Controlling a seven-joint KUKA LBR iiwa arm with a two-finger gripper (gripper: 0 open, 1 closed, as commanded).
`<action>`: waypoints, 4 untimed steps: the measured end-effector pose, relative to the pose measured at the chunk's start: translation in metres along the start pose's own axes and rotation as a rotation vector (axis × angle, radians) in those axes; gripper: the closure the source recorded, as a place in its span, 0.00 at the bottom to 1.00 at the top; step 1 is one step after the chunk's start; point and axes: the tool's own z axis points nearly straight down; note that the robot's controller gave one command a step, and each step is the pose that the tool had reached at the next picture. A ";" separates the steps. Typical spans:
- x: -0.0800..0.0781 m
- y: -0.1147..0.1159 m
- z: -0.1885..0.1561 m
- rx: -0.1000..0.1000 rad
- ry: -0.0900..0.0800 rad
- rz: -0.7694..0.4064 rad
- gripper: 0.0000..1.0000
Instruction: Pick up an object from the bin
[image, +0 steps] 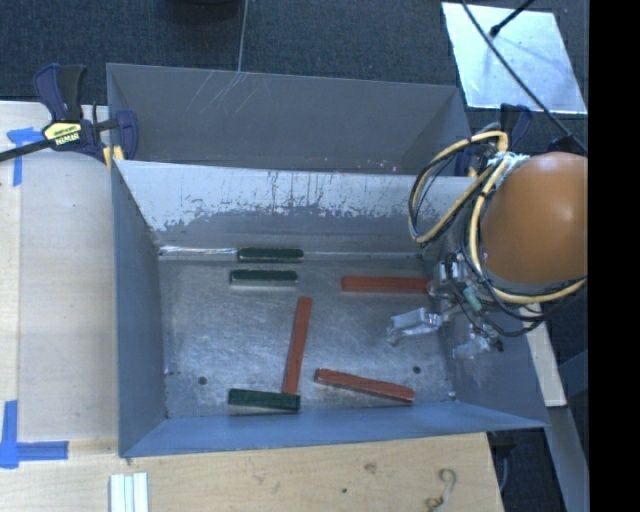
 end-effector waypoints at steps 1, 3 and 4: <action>0.006 0.003 0.098 0.002 -0.001 -0.346 0.00; -0.038 -0.060 0.005 0.004 0.000 -0.622 1.00; -0.057 -0.062 -0.092 0.009 0.001 -0.615 1.00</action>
Offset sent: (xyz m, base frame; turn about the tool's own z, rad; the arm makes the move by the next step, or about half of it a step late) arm -0.0047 -0.0056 -0.0987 -0.3481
